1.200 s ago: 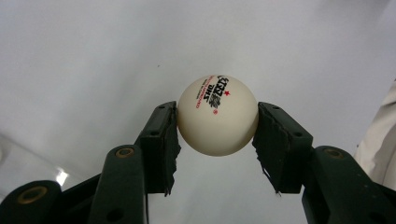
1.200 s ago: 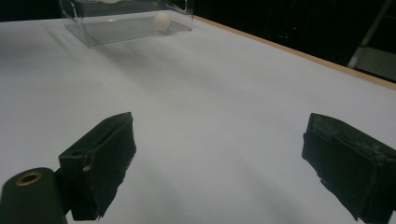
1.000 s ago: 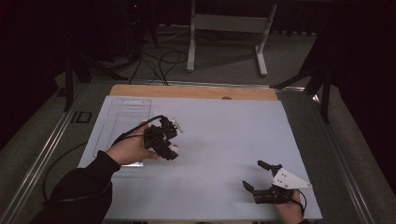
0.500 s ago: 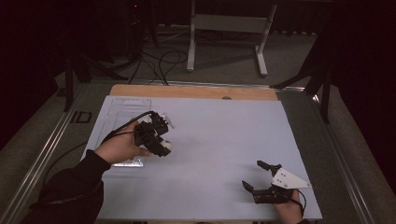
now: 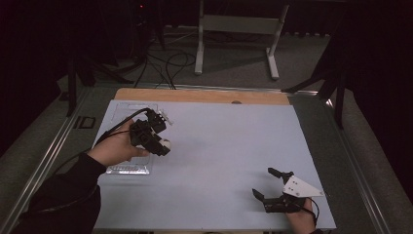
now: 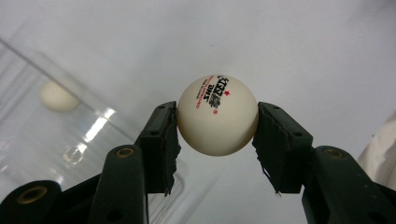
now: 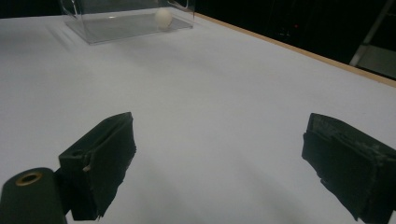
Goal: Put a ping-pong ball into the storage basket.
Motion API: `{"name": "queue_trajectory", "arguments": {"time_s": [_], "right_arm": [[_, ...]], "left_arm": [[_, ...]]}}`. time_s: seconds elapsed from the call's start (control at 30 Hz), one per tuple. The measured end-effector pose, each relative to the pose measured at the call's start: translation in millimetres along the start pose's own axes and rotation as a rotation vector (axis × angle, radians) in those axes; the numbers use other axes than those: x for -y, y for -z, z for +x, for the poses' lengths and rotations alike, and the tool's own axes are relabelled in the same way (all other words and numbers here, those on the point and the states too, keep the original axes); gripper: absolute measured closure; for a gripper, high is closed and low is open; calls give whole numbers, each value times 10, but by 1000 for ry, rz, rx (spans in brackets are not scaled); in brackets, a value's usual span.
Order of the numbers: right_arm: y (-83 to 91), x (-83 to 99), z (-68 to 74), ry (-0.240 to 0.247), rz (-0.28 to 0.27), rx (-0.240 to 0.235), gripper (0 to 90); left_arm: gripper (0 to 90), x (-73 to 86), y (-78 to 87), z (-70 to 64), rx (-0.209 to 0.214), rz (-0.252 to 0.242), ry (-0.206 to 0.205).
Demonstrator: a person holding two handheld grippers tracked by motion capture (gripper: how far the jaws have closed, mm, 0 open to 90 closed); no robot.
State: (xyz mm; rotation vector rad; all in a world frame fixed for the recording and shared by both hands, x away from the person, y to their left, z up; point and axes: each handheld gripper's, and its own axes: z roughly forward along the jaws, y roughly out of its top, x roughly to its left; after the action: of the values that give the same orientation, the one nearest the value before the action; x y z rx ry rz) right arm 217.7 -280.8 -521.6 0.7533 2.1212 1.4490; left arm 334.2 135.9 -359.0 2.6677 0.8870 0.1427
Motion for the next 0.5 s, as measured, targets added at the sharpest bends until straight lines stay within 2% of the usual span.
{"name": "queue_trajectory", "arguments": {"time_s": [0.27, 0.5], "right_arm": [[1, -1, 1, 0, 0, 3, 93], [2, -2, 2, 0, 1, 6, 93]], "left_arm": [[514, 22, 124, 125, -20, -32, 51], [514, 48, 198, 175, -60, -31, 90]]}}
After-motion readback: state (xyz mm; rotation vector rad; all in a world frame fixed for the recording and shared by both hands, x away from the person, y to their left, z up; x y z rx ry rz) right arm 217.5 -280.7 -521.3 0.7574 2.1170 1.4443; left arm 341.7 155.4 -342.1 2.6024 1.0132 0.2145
